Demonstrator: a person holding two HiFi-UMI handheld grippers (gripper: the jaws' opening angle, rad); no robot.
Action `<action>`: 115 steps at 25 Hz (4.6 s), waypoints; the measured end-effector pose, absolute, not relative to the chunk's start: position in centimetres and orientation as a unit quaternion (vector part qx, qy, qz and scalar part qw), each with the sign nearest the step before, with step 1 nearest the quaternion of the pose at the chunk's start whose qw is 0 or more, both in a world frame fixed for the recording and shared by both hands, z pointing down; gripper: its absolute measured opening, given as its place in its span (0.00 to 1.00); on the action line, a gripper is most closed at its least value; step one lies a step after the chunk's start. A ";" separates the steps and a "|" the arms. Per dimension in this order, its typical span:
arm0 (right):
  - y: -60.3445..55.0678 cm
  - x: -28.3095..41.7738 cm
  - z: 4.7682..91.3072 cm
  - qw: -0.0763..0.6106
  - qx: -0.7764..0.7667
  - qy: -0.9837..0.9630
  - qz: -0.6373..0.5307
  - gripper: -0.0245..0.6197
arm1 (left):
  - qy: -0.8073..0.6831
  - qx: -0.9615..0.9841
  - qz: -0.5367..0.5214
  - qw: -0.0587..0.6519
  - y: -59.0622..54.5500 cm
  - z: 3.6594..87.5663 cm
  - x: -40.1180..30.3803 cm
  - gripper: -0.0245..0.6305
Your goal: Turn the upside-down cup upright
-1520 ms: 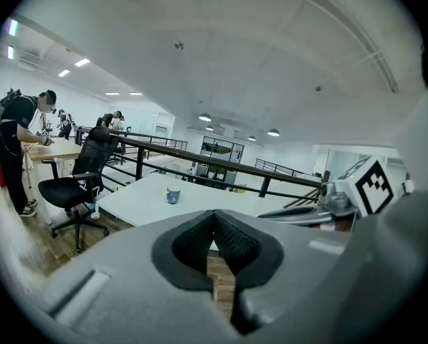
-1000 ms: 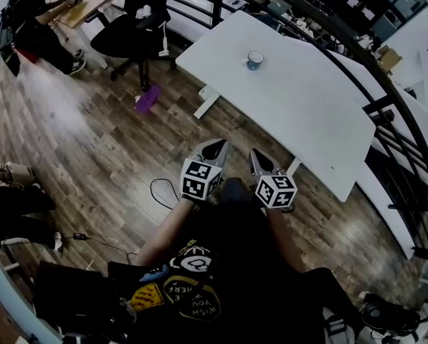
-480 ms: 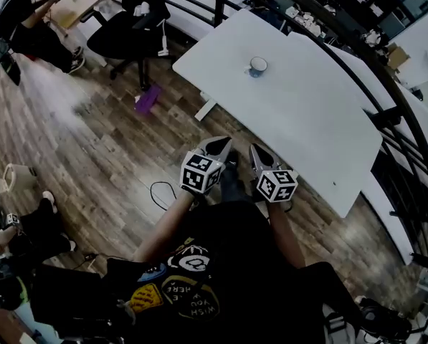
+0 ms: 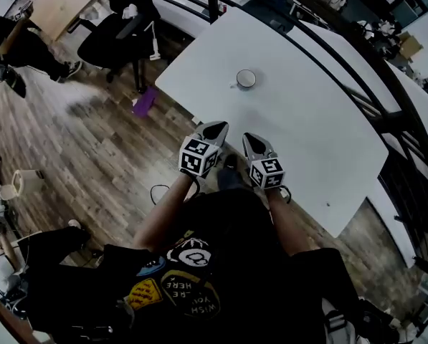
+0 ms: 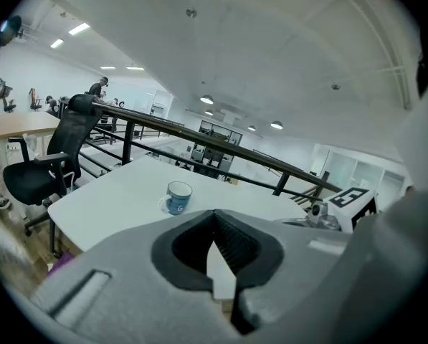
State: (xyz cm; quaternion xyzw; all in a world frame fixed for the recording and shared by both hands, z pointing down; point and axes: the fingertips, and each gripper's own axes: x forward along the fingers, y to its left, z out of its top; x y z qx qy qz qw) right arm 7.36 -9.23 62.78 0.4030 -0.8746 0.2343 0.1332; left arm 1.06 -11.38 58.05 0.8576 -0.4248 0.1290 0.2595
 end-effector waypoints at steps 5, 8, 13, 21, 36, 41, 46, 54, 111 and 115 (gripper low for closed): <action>-15.4 7.3 68.4 0.179 0.366 -0.880 0.244 0.18 | -0.456 0.832 0.141 0.283 -15.3 61.3 1.3 0.04; -19.5 8.0 70.2 0.192 0.375 -0.878 0.229 0.33 | -0.455 0.824 0.149 0.302 -15.4 62.3 1.7 0.05; -25.4 8.7 73.8 0.239 0.373 -0.875 0.196 0.54 | -0.441 0.814 0.149 0.346 -15.5 64.3 1.4 0.04; -31.9 6.4 75.5 0.248 0.329 -0.901 0.135 0.72 | -0.431 0.810 0.134 0.374 -15.9 64.3 0.6 0.04; -32.9 3.3 74.4 0.247 0.269 -0.926 0.099 0.66 | -0.427 0.818 0.117 0.367 -22.3 62.0 -2.7 0.05; -30.1 2.9 68.8 0.214 0.268 -0.935 0.086 0.66 | -0.404 0.834 0.164 0.338 -26.7 59.4 -2.0 0.05; -25.1 2.5 64.6 0.230 0.250 -0.939 0.058 0.66 | -0.331 0.854 0.241 0.320 -25.9 58.9 1.5 0.13; -19.5 2.2 59.1 0.261 0.270 -0.926 -0.030 0.66 | -0.268 0.859 0.277 0.337 -20.5 58.4 4.9 0.28; -24.8 7.0 62.7 -0.080 0.353 -0.779 0.511 0.70 | -0.401 0.866 0.213 0.207 -18.6 59.4 -0.3 0.11; -27.5 5.6 65.1 0.014 0.383 -0.841 0.381 0.70 | -0.415 0.854 0.235 0.208 -18.8 62.1 -1.3 0.05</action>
